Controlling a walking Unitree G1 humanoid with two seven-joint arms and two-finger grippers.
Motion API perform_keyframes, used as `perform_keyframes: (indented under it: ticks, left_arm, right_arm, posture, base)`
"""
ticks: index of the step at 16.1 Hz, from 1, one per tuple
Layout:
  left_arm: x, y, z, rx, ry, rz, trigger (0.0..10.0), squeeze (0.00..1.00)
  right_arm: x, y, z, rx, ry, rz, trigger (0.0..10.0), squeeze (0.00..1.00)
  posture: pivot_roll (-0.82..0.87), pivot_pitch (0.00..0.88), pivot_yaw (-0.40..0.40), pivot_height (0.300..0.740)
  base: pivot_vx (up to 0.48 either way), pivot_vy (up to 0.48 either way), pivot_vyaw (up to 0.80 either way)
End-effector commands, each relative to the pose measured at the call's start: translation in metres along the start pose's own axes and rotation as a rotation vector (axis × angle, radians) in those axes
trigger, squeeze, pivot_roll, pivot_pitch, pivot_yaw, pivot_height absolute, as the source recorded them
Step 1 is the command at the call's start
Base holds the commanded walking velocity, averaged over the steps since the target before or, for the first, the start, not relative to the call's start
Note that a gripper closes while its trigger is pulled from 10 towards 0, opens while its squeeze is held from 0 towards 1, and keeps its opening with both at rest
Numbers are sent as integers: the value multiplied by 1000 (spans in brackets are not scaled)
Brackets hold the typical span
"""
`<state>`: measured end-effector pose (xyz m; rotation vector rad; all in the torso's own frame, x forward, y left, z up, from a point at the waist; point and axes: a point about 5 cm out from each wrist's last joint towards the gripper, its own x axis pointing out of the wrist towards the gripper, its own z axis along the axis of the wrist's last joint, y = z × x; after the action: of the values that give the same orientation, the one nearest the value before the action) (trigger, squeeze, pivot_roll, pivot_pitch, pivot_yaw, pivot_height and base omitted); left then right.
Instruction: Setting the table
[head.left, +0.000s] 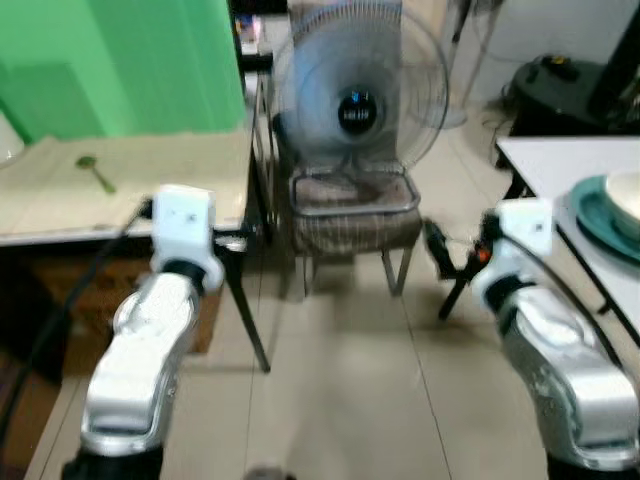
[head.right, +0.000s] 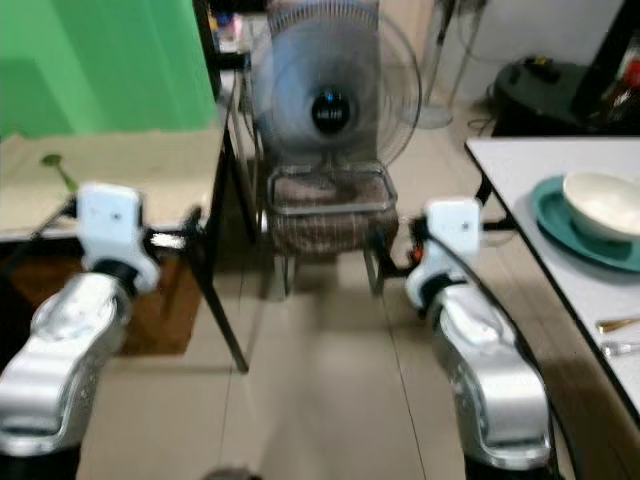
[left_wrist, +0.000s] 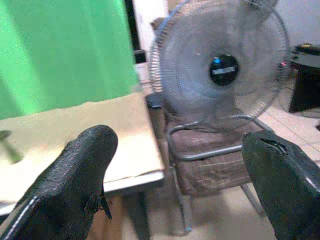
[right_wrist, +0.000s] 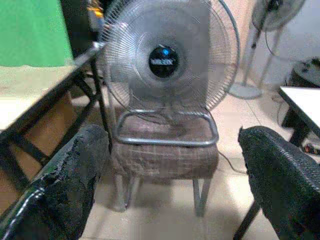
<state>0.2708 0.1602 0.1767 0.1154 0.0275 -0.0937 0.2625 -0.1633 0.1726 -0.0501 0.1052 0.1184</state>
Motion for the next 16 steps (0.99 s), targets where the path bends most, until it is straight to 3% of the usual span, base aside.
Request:
perform_keyframes:
  ticks: [1, 12, 16]
  left_arm:
    - [-1, -4, 0, 2, 2, -16, 10000, 0]
    - [0, -1, 2, 1, 5, -9, 10000, 0]
    - [0, -3, 5, -1, -10, -14, 10000, 0]
  right_arm:
    - [-1, -4, 3, -15, -15, -13, 10000, 0]
    - [-5, -5, 3, 20, -4, 36, 10000, 0]
    - [-6, -3, 4, 31, -10, 53, 10000, 0]
  posture:
    - [91, 0, 23, 740]
    - [77, 0, 27, 740]
    - [81, 0, 29, 740]
  base:
    - [0, 352, 0]
    - [0, 332, 0]
    - [0, 0, 0]
